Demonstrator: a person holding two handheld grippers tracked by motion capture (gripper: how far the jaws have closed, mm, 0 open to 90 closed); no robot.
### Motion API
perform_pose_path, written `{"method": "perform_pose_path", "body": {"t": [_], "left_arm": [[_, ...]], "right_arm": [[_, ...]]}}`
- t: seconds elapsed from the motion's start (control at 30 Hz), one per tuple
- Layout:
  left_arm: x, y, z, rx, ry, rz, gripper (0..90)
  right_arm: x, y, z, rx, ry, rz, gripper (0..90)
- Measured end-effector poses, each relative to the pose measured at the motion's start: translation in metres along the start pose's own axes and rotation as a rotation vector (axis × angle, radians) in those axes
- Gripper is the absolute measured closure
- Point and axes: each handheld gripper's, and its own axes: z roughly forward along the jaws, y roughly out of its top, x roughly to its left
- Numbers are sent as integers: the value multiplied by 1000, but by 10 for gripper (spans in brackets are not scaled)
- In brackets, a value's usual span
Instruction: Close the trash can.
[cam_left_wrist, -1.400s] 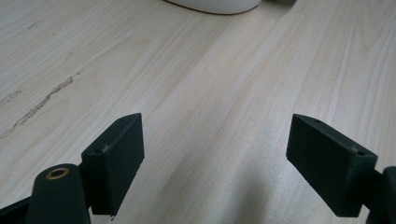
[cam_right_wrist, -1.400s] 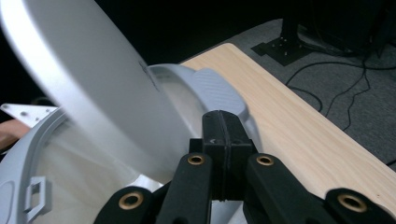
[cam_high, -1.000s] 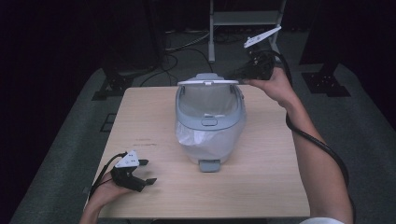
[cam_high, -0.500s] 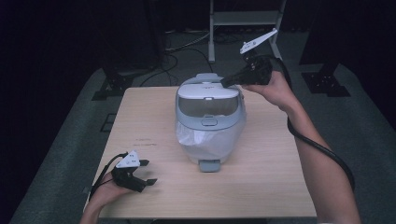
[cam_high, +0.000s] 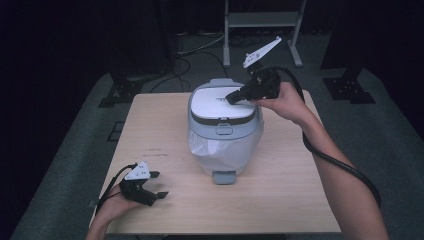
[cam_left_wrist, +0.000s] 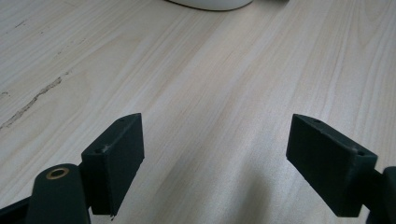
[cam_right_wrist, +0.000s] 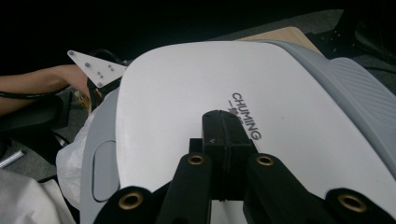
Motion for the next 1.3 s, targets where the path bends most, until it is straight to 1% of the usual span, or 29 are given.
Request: {"method": "perform_pose_path", "body": {"t": [0.17,0.27,0.4,0.7,0.77,0.8,0.87,0.97,1.03,1.23,1.3], "left_arm": [[0,0,0,0,0,-1,181],[0,0,0,0,0,0,181],[0,0,1,2,-1,2,181],[0,1,1,0,1,-2,181],[0,1,1,0,0,-3,180],[0,1,1,-1,0,-3,180],[1,2,2,-1,0,-3,174],[1,2,3,2,-1,-1,172],[1,2,2,2,1,-2,172],[1,3,2,-4,1,-5,172],[2,3,2,-1,1,-4,172]], "right_arm": [[8,2,8,15,17,-21,896],[12,2,12,29,15,-37,896],[17,2,18,52,18,-42,896],[24,2,21,49,26,-53,895],[25,2,21,50,18,-61,894],[26,2,21,49,14,-53,893],[27,2,21,50,7,-53,894],[30,3,21,59,-14,-69,893],[32,3,21,62,-25,-65,894],[32,-1,21,36,-28,-61,898],[31,-4,21,15,-23,-55,900]]}}
